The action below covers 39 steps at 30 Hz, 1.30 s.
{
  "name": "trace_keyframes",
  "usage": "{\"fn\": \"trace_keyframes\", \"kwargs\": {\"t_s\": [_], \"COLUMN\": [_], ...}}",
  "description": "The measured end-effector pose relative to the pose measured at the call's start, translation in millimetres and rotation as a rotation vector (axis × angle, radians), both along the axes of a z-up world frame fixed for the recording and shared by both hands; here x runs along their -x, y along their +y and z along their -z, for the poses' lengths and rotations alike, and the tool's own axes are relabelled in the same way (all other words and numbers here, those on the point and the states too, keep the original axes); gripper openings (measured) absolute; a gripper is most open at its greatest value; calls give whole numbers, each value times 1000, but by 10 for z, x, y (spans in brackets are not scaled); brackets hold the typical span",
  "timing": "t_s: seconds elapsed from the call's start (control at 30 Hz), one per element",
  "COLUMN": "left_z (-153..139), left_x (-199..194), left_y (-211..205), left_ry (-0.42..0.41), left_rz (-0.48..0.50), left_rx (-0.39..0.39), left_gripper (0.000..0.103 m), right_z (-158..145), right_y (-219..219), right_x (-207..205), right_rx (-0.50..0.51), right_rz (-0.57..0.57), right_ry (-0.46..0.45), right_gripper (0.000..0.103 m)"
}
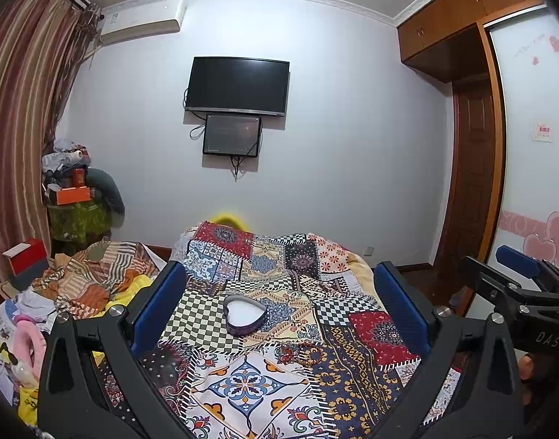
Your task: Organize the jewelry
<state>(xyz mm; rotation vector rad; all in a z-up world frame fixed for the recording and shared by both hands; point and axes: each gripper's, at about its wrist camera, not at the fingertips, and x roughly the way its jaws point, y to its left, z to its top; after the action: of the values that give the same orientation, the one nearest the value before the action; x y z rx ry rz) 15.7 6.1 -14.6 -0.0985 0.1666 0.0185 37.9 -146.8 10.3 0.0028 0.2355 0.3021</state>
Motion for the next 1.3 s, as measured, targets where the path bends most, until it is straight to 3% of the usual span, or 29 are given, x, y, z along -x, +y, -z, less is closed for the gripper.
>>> {"fn": "trace_keyframes", "kwargs": {"t_s": [0.43,0.83,1.2,1.3], "left_z": [189,713,1338,1483], "left_x": [-348,-965,-1440,-1557], "left_y": [129,367,598,612], "left_ry": [71,256,477,528], "left_rz": [7,-2,3,15], "left_rx": [6,38,93,104], "left_gripper": [103,103,85,73], "right_z": [210,791,1388,1490], "right_y": [26,78,218,242], "right_x": [-281,-873,-1379,-1514], "right_rx": [14,86,122,130], "right_rz": [15,16,-76,-96], "right_ry": [74,281,496,523], "right_gripper": [101,101,101,101]}}
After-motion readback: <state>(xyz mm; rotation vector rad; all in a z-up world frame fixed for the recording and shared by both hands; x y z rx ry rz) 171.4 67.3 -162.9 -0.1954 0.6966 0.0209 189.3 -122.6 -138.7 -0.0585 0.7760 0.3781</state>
